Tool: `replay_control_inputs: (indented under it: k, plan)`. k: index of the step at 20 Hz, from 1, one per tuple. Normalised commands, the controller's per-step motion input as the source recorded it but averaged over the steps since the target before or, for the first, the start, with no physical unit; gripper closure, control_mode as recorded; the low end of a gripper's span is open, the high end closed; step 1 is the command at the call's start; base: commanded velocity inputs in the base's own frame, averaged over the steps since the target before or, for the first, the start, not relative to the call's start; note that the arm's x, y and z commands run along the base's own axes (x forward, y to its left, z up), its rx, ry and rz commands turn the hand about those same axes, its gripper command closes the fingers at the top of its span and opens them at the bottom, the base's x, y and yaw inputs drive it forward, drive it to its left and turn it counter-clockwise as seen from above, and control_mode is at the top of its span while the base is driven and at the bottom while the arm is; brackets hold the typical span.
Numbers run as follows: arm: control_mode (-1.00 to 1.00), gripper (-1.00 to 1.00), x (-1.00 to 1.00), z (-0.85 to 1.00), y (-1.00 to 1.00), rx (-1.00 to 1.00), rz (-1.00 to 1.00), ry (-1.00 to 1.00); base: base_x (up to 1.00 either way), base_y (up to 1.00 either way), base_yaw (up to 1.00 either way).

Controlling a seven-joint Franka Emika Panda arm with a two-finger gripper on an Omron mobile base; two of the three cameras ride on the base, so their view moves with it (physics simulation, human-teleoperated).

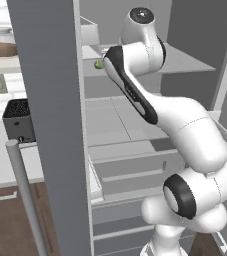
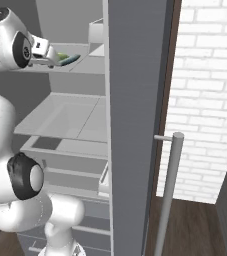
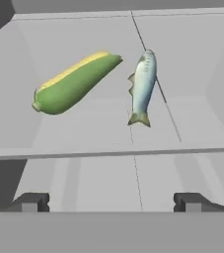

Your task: Place one corn and one fish in each tupperware on the nearby counter, to pack two identical lunches.

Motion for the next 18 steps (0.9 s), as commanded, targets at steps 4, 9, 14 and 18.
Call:
replay_control_inputs:
  k: [4,9,14,18]
  plan:
    - [-1.00,-1.00,0.83,-0.09,-0.16,0.00,0.00,0.00,0.00,0.00,0.00]
    - [-1.00,-1.00,0.58,0.00,-0.35,0.00,0.00,0.00,0.00,0.00,0.00]
    - [-1.00,-1.00,0.68,-0.23,-0.30,0.00,0.00,0.00,0.00,0.00,0.00]
    - [-1.00,-1.00,0.30,-0.27,0.00,0.00,0.00,0.01,0.00,0.00,0.00]
